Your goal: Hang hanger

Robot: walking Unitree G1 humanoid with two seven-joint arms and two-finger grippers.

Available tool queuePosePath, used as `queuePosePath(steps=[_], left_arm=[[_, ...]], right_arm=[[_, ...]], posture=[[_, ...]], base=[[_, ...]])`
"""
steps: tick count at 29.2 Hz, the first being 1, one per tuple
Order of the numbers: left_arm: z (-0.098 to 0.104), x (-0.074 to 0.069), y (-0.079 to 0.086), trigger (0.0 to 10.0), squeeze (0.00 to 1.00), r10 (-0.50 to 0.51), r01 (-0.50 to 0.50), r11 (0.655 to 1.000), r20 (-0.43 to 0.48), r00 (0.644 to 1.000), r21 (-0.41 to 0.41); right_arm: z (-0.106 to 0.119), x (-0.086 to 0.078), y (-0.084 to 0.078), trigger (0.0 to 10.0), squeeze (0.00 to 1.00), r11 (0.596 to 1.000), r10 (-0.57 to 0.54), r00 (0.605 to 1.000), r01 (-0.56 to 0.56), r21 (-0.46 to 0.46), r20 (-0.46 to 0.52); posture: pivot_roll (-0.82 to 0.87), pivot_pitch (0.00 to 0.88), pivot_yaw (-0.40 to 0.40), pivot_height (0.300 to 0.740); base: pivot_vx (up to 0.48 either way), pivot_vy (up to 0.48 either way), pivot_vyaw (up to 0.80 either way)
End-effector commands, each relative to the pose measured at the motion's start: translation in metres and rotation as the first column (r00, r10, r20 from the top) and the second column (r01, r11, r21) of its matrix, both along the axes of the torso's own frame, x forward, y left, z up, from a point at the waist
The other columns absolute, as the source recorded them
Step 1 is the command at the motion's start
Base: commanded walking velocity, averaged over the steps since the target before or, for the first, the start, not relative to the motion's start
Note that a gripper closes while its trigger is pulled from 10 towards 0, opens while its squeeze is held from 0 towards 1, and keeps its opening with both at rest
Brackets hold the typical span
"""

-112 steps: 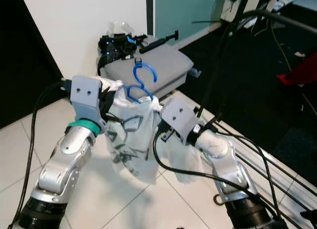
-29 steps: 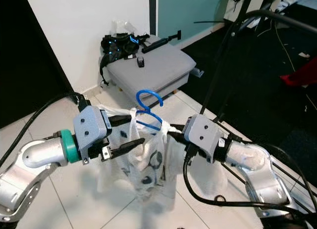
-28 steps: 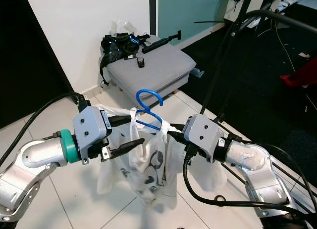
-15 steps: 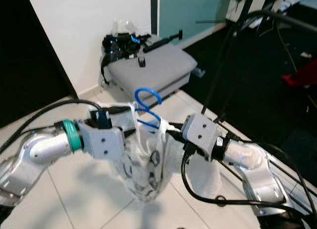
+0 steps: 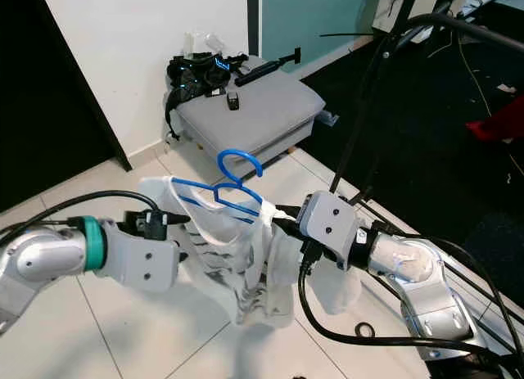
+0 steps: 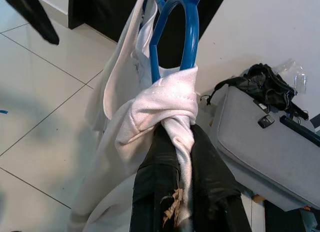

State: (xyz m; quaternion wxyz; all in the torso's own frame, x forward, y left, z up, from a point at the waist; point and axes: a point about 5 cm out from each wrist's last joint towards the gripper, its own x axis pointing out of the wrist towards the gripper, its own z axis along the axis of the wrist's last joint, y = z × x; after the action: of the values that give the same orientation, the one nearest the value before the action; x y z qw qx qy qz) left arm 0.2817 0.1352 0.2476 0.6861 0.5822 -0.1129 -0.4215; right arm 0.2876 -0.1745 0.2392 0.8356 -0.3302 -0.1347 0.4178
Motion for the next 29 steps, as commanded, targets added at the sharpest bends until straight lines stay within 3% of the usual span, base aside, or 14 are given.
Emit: queuePosePath(steps=[1, 4, 6, 9, 11, 14, 15, 17, 19, 20, 22, 24, 26, 29], left_arm=[[0.010, 0.006, 0.006, 10.0, 0.00, 0.055, -0.053, 0.998, 0.040, 0.998, -0.047], [0.019, 0.013, 0.006, 10.0, 0.00, 0.102, -0.091, 0.991, 0.122, 0.987, -0.098], [0.027, 0.021, 0.005, 10.0, 0.00, 0.173, -0.135, 0.961, 0.143, 0.974, -0.241], [0.032, 0.025, 0.008, 10.0, 0.00, 0.220, -0.161, 0.935, 0.160, 0.962, -0.317], [0.040, 0.031, 0.017, 10.0, 0.00, 0.284, -0.198, 0.930, 0.262, 0.922, -0.309], [0.033, 0.032, 0.028, 10.0, 0.00, 0.273, -0.225, 0.957, 0.296, 0.915, -0.185], [0.033, 0.032, 0.028, 10.0, 0.00, 0.273, -0.225, 0.957, 0.296, 0.915, -0.185], [0.021, 0.027, 0.035, 10.0, 0.00, 0.231, -0.213, 0.970, 0.186, 0.955, -0.113], [0.017, 0.019, 0.036, 10.0, 0.00, 0.198, -0.191, 0.968, 0.029, 0.980, -0.164], [0.017, 0.019, 0.036, 10.0, 0.00, 0.198, -0.191, 0.968, 0.029, 0.980, -0.164], [0.017, 0.012, 0.033, 10.0, 0.00, 0.148, -0.177, 0.945, -0.124, 0.981, -0.276], [0.017, 0.012, 0.033, 10.0, 0.00, 0.148, -0.177, 0.945, -0.124, 0.981, -0.276], [0.013, 0.006, 0.030, 10.0, 0.00, 0.061, -0.168, 0.903, -0.269, 0.961, -0.395], [0.012, 0.005, 0.030, 10.0, 0.00, 0.026, -0.167, 0.885, -0.310, 0.950, -0.435]], right_arm=[[0.004, -0.005, 0.004, 0.0, 0.00, 1.000, 0.031, 0.999, -0.031, -0.001, 0.025], [0.005, -0.005, 0.005, 0.0, 0.00, 0.999, 0.036, 0.999, -0.036, 0.006, 0.027], [0.009, -0.008, 0.008, 0.0, 0.00, 0.998, 0.062, 0.998, -0.063, 0.025, 0.022], [0.013, -0.010, 0.008, 0.0, 0.00, 0.996, 0.083, 0.996, -0.083, 0.029, 0.020], [0.016, -0.011, 0.007, 0.0, 0.00, 0.996, 0.085, 0.996, -0.085, 0.014, 0.028], [0.017, -0.013, 0.005, 0.0, 0.00, 0.996, 0.086, 0.996, -0.086, -0.003, 0.032], [0.017, -0.013, 0.005, 0.0, 0.00, 0.996, 0.086, 0.996, -0.086, -0.003, 0.032], [0.017, -0.017, 0.005, 0.0, 0.00, 0.995, 0.095, 0.995, -0.094, -0.029, 0.032], [0.015, -0.018, 0.005, 0.0, 0.00, 0.993, 0.098, 0.995, -0.096, -0.065, 0.033], [0.015, -0.018, 0.005, 0.0, 0.00, 0.993, 0.098, 0.995, -0.096, -0.065, 0.033], [0.012, -0.018, 0.004, 0.0, 0.00, 0.992, 0.096, 0.995, -0.093, -0.081, 0.029], [0.012, -0.018, 0.004, 0.0, 0.00, 0.992, 0.096, 0.995, -0.093, -0.081, 0.029], [0.009, -0.018, 0.004, 0.0, 0.00, 0.991, 0.101, 0.995, -0.099, -0.091, 0.022], [0.009, -0.019, 0.005, 0.0, 0.00, 0.990, 0.107, 0.994, -0.105, -0.092, 0.019]], posture=[[-0.15, 0.184, 0.160, 0.740], [-0.15, 0.182, 0.160, 0.740], [-0.15, 0.180, 0.157, 0.740], [-0.15, 0.180, 0.155, 0.740], [-0.15, 0.180, 0.154, 0.740], [-0.15, 0.179, 0.154, 0.740], [-0.15, 0.179, 0.154, 0.740], [-0.15, 0.179, 0.158, 0.740], [-0.15, 0.178, 0.159, 0.740], [-0.15, 0.178, 0.159, 0.740], [-0.15, 0.176, 0.162, 0.740], [-0.15, 0.176, 0.162, 0.740], [-0.15, 0.174, 0.165, 0.740], [-0.15, 0.173, 0.166, 0.740]], base=[[0.000, 0.000, 0.00], [0.000, 0.000, 0.00], [0.000, 0.000, 0.00], [0.000, 0.000, 0.00], [0.000, 0.000, 0.00], [0.000, 0.000, 0.00], [0.000, 0.000, 0.00], [0.000, 0.000, 0.00], [0.000, 0.000, 0.00], [0.000, 0.000, 0.00], [0.000, 0.000, 0.00], [0.000, 0.000, 0.00], [0.000, 0.000, 0.00], [0.000, 0.000, 0.00]])
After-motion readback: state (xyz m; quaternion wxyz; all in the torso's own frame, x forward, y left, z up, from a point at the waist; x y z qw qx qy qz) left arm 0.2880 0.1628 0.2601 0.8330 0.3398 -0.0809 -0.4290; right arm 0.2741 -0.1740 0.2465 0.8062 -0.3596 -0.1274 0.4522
